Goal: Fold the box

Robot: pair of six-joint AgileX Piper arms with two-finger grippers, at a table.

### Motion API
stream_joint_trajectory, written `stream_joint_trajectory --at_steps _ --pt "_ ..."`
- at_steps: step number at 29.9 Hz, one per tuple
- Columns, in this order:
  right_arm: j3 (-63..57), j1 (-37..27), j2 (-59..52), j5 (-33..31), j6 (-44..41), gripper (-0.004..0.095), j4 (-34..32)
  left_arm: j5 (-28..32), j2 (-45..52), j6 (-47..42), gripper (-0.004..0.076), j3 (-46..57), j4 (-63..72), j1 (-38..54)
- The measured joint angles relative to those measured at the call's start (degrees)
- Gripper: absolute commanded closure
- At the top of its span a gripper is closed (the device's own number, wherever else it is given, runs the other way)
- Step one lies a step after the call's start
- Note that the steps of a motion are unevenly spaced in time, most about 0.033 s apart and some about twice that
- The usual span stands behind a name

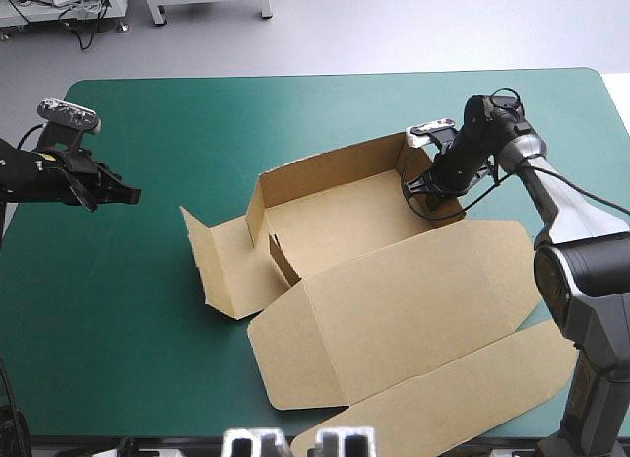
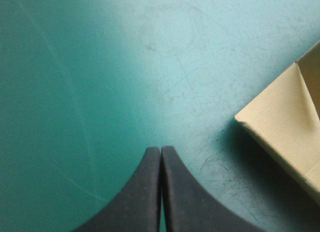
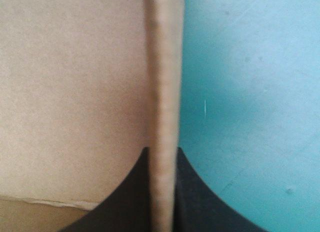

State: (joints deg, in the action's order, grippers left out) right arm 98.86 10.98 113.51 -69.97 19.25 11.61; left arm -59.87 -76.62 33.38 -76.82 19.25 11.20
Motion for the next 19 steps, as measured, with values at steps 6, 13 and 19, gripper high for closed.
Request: stream_joint_trajectory --at_steps 6,13,19 --pt "6.53 0.0 -5.44 -0.24 0.13 0.0928 -0.68 1.85 0.0 -2.48 0.0734 0.0 0.01 0.0" --pt "13.61 -0.77 -15.67 -1.22 0.51 0.0928 -2.17 6.34 0.0 -7.89 0.0734 0.0 -2.55 0.0" --pt "14.17 -6.42 -19.0 -1.4 1.27 0.0928 4.01 8.83 0.0 -8.63 0.0734 0.0 -2.52 0.0"
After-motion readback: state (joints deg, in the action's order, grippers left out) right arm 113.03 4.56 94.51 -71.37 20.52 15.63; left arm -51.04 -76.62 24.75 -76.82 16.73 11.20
